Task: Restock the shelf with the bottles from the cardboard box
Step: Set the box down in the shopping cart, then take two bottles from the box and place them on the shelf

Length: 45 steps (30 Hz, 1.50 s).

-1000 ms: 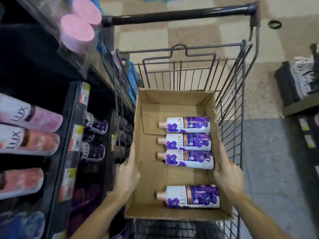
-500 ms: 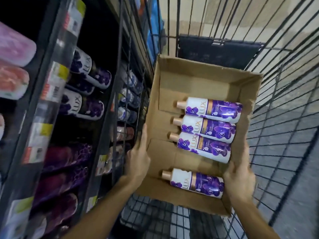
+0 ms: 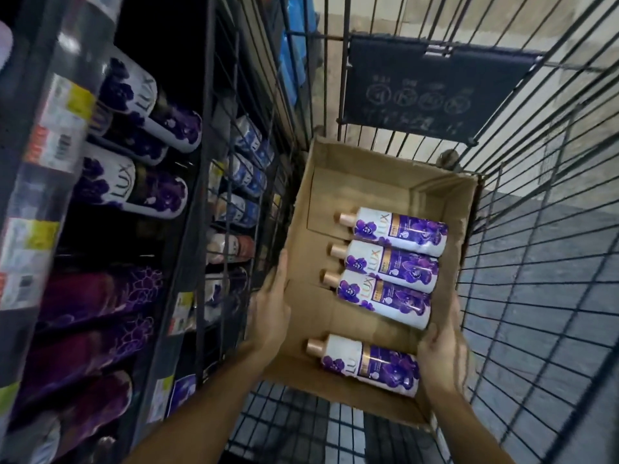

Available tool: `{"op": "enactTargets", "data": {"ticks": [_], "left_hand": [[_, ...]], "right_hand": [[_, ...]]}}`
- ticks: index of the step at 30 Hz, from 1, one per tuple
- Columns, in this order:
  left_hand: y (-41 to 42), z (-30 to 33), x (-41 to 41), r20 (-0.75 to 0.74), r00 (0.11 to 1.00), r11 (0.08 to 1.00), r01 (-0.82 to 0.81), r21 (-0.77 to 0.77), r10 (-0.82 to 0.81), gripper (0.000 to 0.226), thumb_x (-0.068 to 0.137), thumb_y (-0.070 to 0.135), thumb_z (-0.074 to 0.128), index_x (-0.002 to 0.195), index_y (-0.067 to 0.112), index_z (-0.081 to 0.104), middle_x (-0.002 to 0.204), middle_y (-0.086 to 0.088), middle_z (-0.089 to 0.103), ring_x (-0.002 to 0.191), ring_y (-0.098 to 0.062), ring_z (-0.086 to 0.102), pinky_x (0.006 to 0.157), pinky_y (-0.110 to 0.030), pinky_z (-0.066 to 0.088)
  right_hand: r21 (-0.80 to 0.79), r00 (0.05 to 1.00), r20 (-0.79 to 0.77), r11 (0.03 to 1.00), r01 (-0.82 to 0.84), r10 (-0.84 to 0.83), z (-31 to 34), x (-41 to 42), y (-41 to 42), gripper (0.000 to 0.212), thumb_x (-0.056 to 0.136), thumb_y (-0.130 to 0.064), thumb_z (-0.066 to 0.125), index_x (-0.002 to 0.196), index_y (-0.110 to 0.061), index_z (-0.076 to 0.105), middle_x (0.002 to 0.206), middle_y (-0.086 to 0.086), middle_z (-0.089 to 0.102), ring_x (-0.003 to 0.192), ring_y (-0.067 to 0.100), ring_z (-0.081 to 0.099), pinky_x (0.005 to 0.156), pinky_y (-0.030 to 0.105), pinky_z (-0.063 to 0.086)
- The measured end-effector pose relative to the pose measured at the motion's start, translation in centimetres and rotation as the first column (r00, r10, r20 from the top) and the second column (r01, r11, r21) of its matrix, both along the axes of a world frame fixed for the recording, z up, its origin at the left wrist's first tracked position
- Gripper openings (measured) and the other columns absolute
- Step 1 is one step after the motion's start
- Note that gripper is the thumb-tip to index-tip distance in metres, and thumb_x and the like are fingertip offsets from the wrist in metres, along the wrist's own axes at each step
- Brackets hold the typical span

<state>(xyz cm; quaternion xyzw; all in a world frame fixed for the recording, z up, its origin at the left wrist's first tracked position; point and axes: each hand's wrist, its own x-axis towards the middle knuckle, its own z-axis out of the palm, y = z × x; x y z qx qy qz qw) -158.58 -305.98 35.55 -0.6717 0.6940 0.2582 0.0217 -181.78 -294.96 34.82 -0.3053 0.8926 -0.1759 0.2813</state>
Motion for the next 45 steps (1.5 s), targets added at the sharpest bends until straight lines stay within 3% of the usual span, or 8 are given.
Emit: {"op": "enactTargets", "data": {"ticks": [6, 12, 16, 19, 23, 29, 40, 45], "left_hand": [[0.1, -1.2, -1.2, 0.077, 0.996, 0.998, -0.039, 0.047, 0.036, 0.095, 0.083, -0.010, 0.053, 0.154, 0.024, 0.000, 0.147, -0.012, 0.041, 0.104, -0.030, 0.061, 0.088, -0.036, 0.047], [0.6, -0.9, -1.7, 0.198, 0.977, 0.984, 0.038, 0.177, -0.073, 0.108, 0.079, 0.004, 0.064, 0.150, 0.011, -0.016, 0.157, -0.025, 0.002, 0.135, -0.037, 0.035, 0.105, -0.039, 0.039], [1.5, 0.3, -2.7, 0.219, 0.969, 0.962, 0.053, 0.266, -0.114, 0.093, 0.079, 0.016, 0.071, 0.150, 0.009, 0.012, 0.155, -0.024, -0.023, 0.145, -0.040, 0.006, 0.118, -0.045, 0.016], [2.8, 2.0, -4.5, 0.085, 0.989, 0.970, 0.097, 0.222, -0.118, 0.062, 0.087, 0.022, 0.060, 0.143, 0.017, 0.034, 0.158, -0.013, 0.013, 0.140, -0.030, 0.025, 0.113, -0.039, 0.022], [3.9, 1.9, -5.8, 0.010, 0.970, 0.891, -0.226, 0.394, 0.241, 0.018, 0.096, 0.031, 0.048, 0.110, 0.023, 0.056, 0.093, 0.008, 0.059, 0.078, -0.004, 0.057, 0.074, -0.024, 0.052], [7.6, -2.2, -9.2, 0.140, 0.931, 0.698, -0.347, 0.626, 0.337, 0.041, 0.092, 0.042, 0.053, 0.111, 0.007, 0.060, 0.110, -0.010, 0.065, 0.105, -0.026, 0.062, 0.085, -0.031, 0.049], [10.2, -5.3, -14.4, -0.074, 0.094, 0.119, -0.840, 0.529, 0.993, 0.072, 0.066, 0.026, 0.086, 0.118, 0.016, 0.036, 0.122, -0.010, 0.057, 0.113, -0.029, 0.059, 0.096, -0.043, 0.048], [10.3, -6.9, -14.9, -0.070, -0.050, 0.005, -0.781, 0.625, 0.996, 0.057, 0.068, 0.036, 0.084, 0.114, 0.019, 0.054, 0.112, -0.002, 0.068, 0.104, -0.020, 0.064, 0.091, -0.039, 0.052]], "right_hand": [[0.083, 0.988, -0.126, 0.994, -0.077, 0.087, -1.3, -1.1, -0.1, 0.074, 0.090, -0.009, 0.049, 0.150, -0.033, 0.012, 0.073, 0.008, 0.057, 0.060, 0.026, 0.052, 0.061, 0.033, 0.039], [0.166, 0.987, -0.071, 0.978, -0.129, 0.142, 0.2, -0.7, -1.1, 0.074, 0.085, -0.013, 0.056, 0.149, -0.019, 0.019, 0.145, 0.015, 0.039, 0.136, 0.034, 0.033, 0.103, 0.049, 0.038], [0.173, 0.930, -0.180, 0.941, -0.291, 0.321, 1.6, -1.7, -3.8, 0.067, 0.080, -0.014, 0.066, 0.140, -0.008, 0.036, 0.145, 0.022, 0.036, 0.134, 0.039, 0.031, 0.106, 0.053, 0.035], [0.115, 0.857, -0.157, 0.871, -0.477, 0.490, 1.9, -2.3, -6.4, 0.048, 0.081, -0.011, 0.067, 0.127, -0.008, 0.053, 0.125, 0.014, 0.053, 0.117, 0.032, 0.048, 0.095, 0.048, 0.046], [0.127, 0.738, -0.013, 0.733, -0.668, 0.675, 0.9, -2.7, -9.0, 0.031, 0.088, -0.017, 0.063, 0.116, -0.006, 0.062, 0.111, 0.013, 0.065, 0.106, 0.030, 0.059, 0.086, 0.040, 0.051], [0.228, 0.470, 0.218, 0.424, -0.877, 0.855, -3.4, -3.0, -9.8, 0.022, 0.089, -0.012, 0.061, 0.110, -0.005, 0.062, 0.106, 0.015, 0.066, 0.101, 0.031, 0.063, 0.086, 0.036, 0.049], [0.376, 0.350, 0.210, 0.255, -0.891, 0.913, -5.9, -2.0, -10.8, 0.043, 0.085, -0.031, 0.068, 0.119, -0.008, 0.055, 0.132, 0.013, 0.045, 0.120, 0.031, 0.047, 0.099, 0.040, 0.041], [0.354, 0.469, 0.353, 0.348, -0.868, 0.810, -6.3, -2.4, -10.4, 0.056, 0.080, -0.030, 0.074, 0.124, -0.015, 0.042, 0.122, 0.011, 0.056, 0.113, 0.030, 0.056, 0.094, 0.045, 0.047]]}}
